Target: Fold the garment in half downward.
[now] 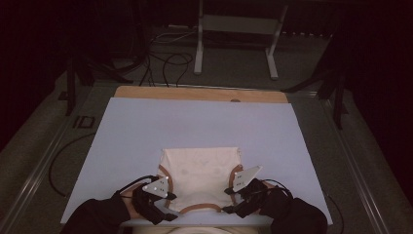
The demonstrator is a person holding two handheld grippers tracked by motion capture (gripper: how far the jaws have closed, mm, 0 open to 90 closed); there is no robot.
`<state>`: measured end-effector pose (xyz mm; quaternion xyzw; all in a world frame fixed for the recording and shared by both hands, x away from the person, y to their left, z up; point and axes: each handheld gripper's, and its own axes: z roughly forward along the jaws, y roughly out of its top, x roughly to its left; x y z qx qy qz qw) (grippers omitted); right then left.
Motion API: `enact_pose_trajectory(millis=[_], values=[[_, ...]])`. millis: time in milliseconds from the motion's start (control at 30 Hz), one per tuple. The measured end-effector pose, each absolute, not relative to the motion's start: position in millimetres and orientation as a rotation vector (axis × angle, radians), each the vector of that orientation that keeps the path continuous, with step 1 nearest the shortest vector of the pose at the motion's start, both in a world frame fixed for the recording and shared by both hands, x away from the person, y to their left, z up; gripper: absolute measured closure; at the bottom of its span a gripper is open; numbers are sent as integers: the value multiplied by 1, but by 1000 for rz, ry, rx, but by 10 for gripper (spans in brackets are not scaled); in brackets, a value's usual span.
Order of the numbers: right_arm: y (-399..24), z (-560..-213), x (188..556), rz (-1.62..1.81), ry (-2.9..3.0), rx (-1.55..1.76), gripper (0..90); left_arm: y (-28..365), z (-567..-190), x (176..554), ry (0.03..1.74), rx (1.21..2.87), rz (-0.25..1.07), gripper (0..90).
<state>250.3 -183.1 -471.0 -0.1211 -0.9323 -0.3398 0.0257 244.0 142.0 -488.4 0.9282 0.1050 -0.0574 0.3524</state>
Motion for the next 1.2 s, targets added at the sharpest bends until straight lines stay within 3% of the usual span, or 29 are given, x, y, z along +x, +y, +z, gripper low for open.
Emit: enact_pose_trajectory(millis=[100,267,333,1200], values=[[-185,-465,256,-1093,-2889,-438,278,141,-484,248,300,2374,-147,184],[-190,-458,263,-1165,-2886,-480,137,139,-480,253,300,2376,-107,46],[-191,-456,264,-1196,-2883,-509,141,138,-479,255,296,2373,-105,8],[-200,-433,298,-1415,-2886,-658,102,151,-443,289,364,2276,34,1]])
